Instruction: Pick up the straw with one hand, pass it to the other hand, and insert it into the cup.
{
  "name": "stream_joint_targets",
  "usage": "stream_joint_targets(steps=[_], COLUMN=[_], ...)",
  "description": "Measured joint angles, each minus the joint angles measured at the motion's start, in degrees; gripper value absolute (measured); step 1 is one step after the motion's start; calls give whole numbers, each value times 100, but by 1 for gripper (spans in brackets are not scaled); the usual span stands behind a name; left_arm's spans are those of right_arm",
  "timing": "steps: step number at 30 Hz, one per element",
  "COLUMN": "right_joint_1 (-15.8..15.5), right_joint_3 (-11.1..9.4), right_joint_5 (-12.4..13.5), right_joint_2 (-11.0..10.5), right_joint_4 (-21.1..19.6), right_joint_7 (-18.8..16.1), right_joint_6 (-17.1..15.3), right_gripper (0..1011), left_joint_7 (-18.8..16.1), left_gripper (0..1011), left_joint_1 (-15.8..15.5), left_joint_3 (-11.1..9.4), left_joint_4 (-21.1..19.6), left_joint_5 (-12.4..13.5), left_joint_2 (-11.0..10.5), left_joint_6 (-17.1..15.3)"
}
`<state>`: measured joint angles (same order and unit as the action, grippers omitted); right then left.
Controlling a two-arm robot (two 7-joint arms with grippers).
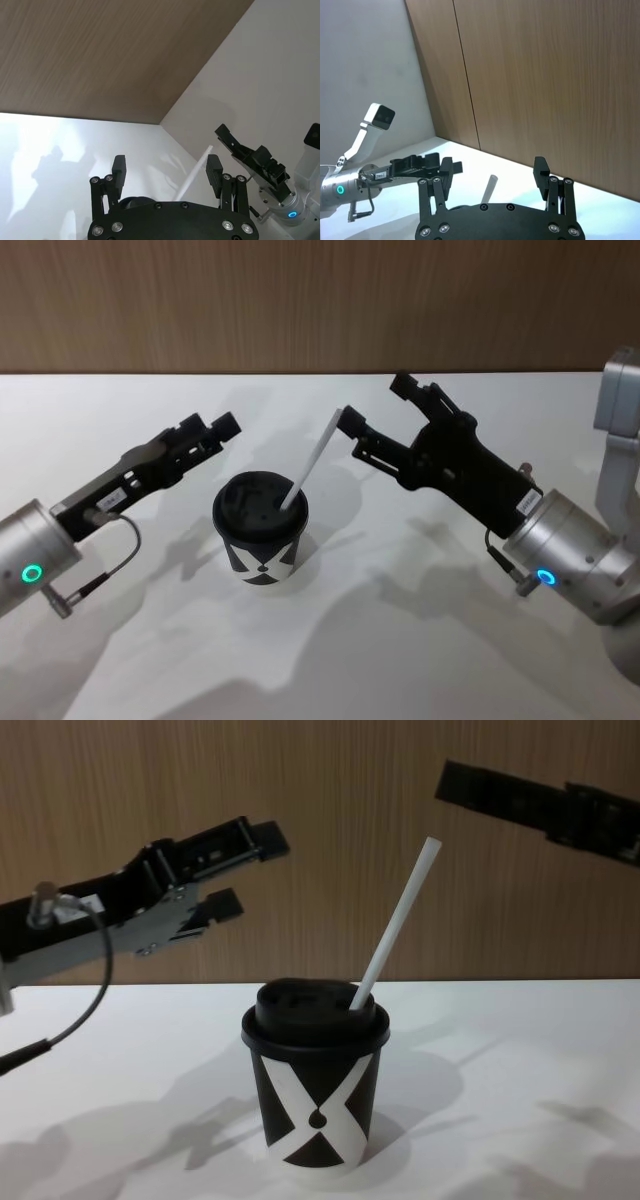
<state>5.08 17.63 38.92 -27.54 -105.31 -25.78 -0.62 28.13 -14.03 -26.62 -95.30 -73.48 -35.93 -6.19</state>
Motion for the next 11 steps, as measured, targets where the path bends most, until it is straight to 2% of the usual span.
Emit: stream_joint_targets(steps=[11], right_joint_1=[-233], right_joint_3=[-37], right_joint_5=[-54], right_joint_2=[-129], right_joint_4=[-257], right_joint_7=[185], right_joint_6=[-45], right_gripper=[1001], left_joint_7=[112], left_gripper=[1003], left_joint_1=[259], left_joint_3=[126], left_joint_4=[-107], left_joint_5=[-200], left_joint_2=[-126], left_joint_6=[116])
